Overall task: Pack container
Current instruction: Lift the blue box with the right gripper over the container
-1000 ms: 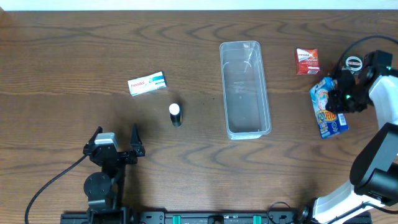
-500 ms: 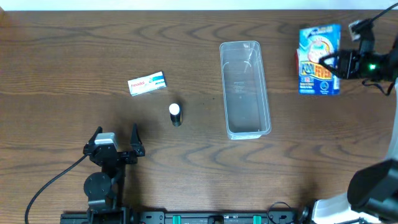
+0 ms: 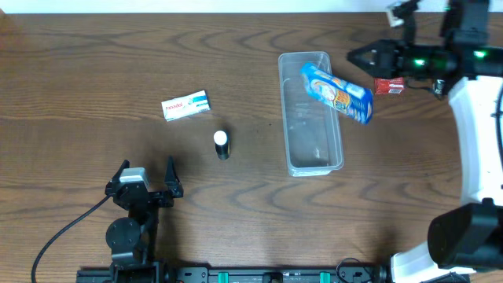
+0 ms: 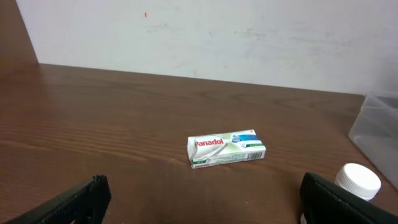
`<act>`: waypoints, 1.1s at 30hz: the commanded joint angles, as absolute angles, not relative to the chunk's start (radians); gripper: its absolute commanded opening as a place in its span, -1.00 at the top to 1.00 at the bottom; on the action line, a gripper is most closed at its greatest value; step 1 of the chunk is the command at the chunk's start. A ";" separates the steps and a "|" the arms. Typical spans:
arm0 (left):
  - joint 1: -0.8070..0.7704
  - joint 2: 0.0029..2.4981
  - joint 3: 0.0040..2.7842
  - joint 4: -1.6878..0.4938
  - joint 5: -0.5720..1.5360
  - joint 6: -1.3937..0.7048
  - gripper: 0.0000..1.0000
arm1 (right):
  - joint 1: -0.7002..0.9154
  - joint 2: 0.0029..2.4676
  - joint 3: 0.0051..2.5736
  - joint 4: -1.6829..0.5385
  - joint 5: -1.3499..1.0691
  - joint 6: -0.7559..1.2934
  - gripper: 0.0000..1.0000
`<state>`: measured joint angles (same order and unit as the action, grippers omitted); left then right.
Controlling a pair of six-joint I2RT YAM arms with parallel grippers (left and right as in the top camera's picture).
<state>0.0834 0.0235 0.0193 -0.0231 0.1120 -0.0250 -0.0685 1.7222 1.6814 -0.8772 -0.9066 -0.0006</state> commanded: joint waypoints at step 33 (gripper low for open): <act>0.086 0.024 0.004 -0.059 0.120 -0.015 -0.96 | -0.107 1.726 1.689 -1.113 -0.400 -0.055 0.31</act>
